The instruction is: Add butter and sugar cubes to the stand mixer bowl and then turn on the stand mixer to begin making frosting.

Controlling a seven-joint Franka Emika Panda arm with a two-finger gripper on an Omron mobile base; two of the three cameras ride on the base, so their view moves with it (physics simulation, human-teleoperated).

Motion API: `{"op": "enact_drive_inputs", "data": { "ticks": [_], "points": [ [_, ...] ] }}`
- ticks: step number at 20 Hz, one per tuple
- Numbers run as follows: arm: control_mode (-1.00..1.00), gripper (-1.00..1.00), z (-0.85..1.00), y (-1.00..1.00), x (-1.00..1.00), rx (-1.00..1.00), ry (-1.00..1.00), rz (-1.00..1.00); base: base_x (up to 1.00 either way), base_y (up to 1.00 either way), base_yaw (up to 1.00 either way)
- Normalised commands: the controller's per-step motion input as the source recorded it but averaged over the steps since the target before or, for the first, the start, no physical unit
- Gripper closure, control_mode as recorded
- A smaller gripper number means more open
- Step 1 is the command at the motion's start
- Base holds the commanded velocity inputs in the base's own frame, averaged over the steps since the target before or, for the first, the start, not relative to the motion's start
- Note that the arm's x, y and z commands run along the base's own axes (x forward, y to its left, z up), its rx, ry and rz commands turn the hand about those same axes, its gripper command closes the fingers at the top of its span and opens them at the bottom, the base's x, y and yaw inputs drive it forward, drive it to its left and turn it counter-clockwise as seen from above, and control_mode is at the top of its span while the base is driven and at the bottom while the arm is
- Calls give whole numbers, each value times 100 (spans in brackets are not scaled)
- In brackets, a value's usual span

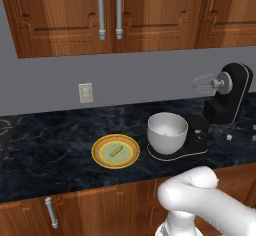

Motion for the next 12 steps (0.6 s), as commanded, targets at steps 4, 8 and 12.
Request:
{"op": "enact_drive_inputs", "data": {
  "ticks": [4, 8, 12],
  "points": [
    [-100, -100, -54, -1, 14, -2, 0, 0, 0, 0, 0],
    [-100, -100, -34, 0, 27, 3, 0, 0, 0, 0, 0],
    [-100, -100, -17, -3, 43, 0, 0, 0, 0, 0, 0]
  ]
}}
